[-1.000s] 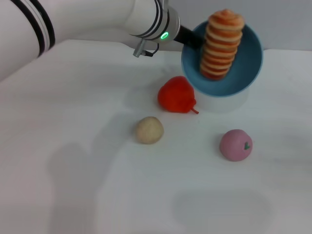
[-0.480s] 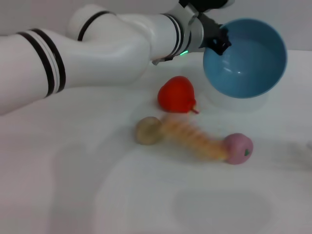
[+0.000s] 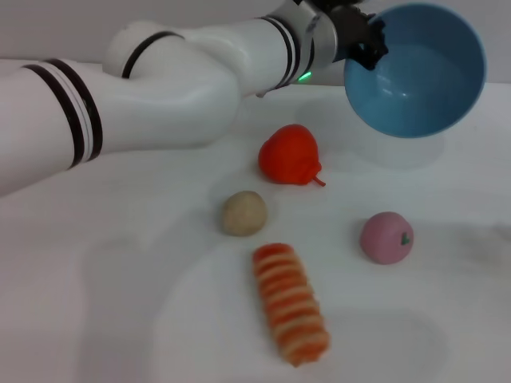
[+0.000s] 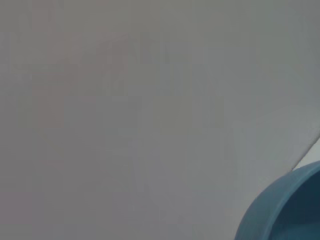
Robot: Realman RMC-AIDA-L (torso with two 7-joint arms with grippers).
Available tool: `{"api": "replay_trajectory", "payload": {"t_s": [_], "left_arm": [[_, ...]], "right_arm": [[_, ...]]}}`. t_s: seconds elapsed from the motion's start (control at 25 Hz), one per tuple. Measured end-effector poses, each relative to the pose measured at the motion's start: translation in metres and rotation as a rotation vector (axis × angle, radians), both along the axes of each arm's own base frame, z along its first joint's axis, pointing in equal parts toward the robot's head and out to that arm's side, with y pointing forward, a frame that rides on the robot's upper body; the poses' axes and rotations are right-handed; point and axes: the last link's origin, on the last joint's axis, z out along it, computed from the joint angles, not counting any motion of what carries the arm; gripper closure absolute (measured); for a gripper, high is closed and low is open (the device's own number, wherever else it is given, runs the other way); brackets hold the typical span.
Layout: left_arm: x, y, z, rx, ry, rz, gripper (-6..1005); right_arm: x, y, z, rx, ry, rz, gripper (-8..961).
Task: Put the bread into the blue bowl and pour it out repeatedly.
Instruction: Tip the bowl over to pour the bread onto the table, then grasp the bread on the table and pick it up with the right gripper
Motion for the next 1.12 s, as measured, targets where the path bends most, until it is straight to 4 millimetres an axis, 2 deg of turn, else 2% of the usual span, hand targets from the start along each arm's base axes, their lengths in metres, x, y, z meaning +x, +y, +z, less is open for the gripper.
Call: {"api": "replay_trajectory", "payload": {"t_s": [0.36,0.56,0.84,0.96,1.12], "left_arm": [[-0.002,0.017,0.032,-0.113,-0.027,0.295,986],[-0.014,0.018,0.057,-0.185,-0.046,0.447,986],[-0.049,0.012,0.105,-0.175,-0.136,0.606,986],[-0.061,0.007,0.123,-0.183,-0.157,0.672,987],[-0.079,-0.002,0.139,-0.216,-0.125,0.776,987]], "right_arm": [[-0.04,0.022,0.003,-0.032,-0.115,0.267,505],[-0.083,0.036,-0.006,-0.137,-0.233,0.532,494],[-0.16,0.049,-0.031,-0.306,-0.37,0.878,478],[-0.183,0.052,-0.047,-0.392,-0.445,0.976,472],[-0.203,0.053,-0.064,-0.474,-0.533,1.068,463]]}}
